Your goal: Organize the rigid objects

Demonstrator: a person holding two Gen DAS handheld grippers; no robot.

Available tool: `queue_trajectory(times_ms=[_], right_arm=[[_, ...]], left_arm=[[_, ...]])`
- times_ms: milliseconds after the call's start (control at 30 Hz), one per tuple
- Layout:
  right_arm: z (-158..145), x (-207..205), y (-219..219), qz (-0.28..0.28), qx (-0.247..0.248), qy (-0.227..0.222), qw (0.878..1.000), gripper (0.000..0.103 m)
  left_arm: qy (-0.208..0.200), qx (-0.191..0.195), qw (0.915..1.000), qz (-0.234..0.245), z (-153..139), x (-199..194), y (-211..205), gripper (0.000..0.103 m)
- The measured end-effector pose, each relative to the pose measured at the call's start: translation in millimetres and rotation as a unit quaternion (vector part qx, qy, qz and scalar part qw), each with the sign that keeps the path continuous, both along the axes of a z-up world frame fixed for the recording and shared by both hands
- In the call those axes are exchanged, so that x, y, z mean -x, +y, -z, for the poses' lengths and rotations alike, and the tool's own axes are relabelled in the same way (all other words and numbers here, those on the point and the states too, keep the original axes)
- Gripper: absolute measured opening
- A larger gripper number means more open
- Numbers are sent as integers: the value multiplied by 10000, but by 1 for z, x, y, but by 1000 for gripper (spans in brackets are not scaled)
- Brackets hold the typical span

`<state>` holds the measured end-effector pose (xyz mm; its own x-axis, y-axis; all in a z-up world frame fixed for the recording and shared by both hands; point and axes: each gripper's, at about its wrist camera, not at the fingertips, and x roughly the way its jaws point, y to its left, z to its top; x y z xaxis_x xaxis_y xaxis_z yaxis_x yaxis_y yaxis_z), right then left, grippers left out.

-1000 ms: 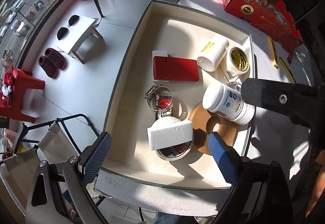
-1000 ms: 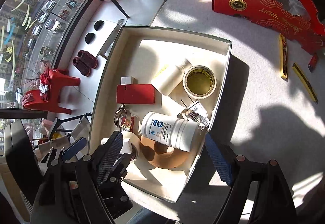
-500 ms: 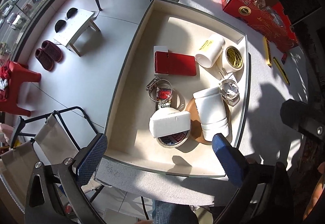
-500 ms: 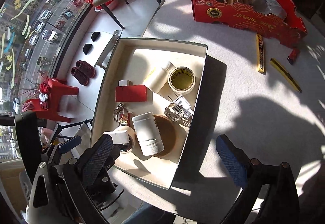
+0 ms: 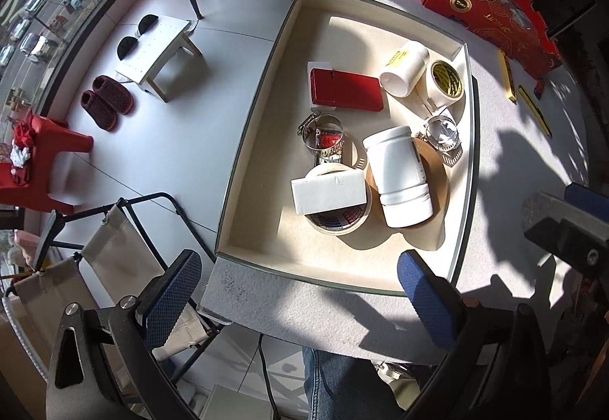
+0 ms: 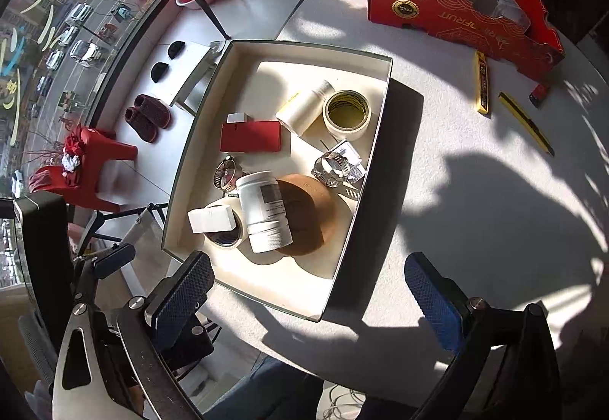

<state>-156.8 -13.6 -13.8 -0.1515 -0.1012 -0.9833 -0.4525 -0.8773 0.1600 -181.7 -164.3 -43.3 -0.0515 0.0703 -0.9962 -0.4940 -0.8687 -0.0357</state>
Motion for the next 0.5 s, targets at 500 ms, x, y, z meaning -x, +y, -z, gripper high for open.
queue_trajectory(times_ms=[500], right_arm=[[-1, 5, -6, -114, -49, 0, 9999, 102]], left_arm=[[47, -24, 10000, -71, -5, 2, 0, 103]])
